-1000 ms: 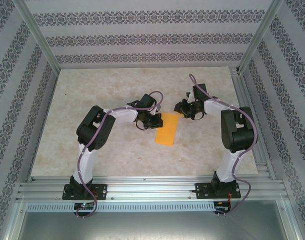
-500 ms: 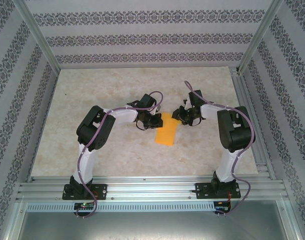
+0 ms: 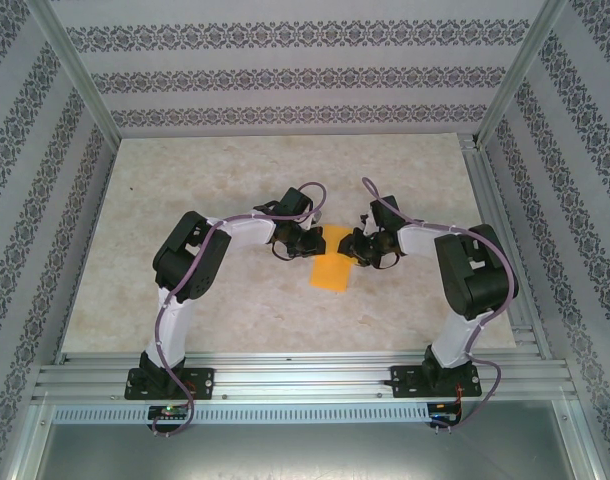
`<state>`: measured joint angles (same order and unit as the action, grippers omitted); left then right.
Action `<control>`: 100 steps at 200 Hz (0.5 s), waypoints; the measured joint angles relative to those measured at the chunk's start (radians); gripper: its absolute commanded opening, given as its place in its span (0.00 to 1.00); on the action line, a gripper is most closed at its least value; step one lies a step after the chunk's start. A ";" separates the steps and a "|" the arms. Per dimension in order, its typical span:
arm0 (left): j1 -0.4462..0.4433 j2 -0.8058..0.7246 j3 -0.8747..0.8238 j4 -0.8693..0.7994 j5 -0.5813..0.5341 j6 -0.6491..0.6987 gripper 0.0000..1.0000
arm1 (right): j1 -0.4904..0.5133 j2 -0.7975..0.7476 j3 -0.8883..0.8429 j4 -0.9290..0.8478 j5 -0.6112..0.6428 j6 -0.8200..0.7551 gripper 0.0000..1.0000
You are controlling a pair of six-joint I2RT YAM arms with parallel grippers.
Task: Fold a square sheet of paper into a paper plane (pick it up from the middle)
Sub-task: Fold the square sheet of paper in half at the center of the table.
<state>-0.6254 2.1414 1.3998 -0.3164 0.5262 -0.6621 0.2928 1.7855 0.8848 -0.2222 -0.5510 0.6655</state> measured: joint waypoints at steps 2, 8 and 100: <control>0.000 0.000 0.000 0.000 0.000 0.000 0.00 | 0.000 -0.001 0.000 0.000 0.000 0.000 0.29; 0.000 0.000 0.000 0.000 0.000 0.000 0.00 | 0.000 -0.005 -0.004 0.003 0.000 0.000 0.29; 0.000 0.000 0.000 0.000 0.000 0.000 0.00 | 0.094 -0.154 -0.158 0.048 0.001 0.071 0.30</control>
<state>-0.6254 2.1414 1.3998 -0.3164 0.5262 -0.6621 0.3870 1.6310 0.7269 -0.1741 -0.5503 0.7364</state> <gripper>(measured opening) 0.067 0.302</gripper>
